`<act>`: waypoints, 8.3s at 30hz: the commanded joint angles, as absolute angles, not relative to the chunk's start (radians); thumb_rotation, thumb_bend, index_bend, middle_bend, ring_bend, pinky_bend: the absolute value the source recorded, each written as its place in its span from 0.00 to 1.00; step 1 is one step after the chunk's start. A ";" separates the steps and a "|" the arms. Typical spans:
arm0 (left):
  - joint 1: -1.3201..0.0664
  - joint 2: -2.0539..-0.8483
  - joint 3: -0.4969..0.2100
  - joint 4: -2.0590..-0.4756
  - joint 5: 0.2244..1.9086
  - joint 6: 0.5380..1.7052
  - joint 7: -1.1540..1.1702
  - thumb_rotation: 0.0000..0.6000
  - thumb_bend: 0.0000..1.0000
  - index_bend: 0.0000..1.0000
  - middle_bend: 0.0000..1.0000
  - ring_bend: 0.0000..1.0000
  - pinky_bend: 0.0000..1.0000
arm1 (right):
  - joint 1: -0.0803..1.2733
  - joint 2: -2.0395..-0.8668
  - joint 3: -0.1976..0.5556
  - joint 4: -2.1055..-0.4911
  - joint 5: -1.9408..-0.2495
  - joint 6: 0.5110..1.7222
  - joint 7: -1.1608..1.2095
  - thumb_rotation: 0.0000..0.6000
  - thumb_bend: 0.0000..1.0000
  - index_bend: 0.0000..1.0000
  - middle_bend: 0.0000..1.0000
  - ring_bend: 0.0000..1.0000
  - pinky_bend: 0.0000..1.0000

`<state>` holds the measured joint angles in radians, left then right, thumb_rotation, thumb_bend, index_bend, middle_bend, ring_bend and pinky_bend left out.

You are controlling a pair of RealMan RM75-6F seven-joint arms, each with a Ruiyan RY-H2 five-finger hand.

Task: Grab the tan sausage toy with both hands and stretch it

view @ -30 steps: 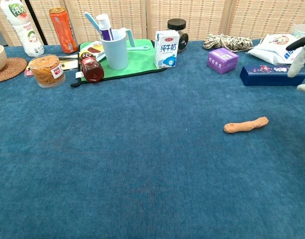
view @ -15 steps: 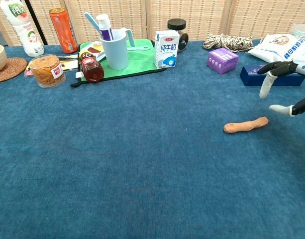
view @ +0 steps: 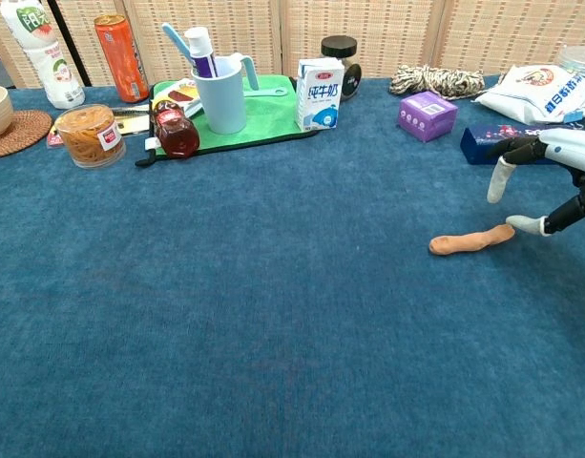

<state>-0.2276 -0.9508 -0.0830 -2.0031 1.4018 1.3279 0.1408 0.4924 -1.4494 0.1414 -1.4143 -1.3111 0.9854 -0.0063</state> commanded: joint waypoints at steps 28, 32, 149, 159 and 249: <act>-0.204 -0.928 -0.064 -2.000 1.417 1.358 0.113 1.00 0.31 0.15 0.01 0.00 0.00 | 0.495 -1.554 0.107 -1.273 -1.316 1.009 -0.033 1.00 0.39 0.41 0.10 0.00 0.00; -0.201 -0.926 -0.063 -1.999 1.418 1.361 0.108 1.00 0.31 0.15 0.01 0.00 0.00 | 0.493 -1.563 0.105 -1.263 -1.318 1.014 -0.031 1.00 0.39 0.41 0.10 0.00 0.00; -0.676 -1.451 -0.120 -1.686 1.632 1.073 0.047 1.00 0.27 0.36 0.03 0.00 0.00 | 0.599 -1.506 0.221 -1.900 -1.019 0.942 0.004 1.00 0.45 0.68 0.28 0.03 0.00; -0.700 -1.488 -0.122 -1.697 1.612 1.068 0.069 1.00 0.28 0.41 0.03 0.00 0.00 | 0.607 -1.495 0.219 -1.911 -1.014 0.927 0.028 1.00 0.45 0.68 0.28 0.03 0.00; -0.729 -1.491 -0.135 -1.711 1.521 1.107 0.049 1.00 0.52 0.88 0.20 0.02 0.00 | 0.605 -1.405 0.213 -1.886 -1.028 0.928 0.117 1.00 0.53 0.78 0.37 0.17 0.02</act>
<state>-0.7310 -1.4943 -0.1350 -1.7082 1.5197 1.1045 0.0515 0.6052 -1.4049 0.2132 -1.8864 -1.0283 0.9281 0.1167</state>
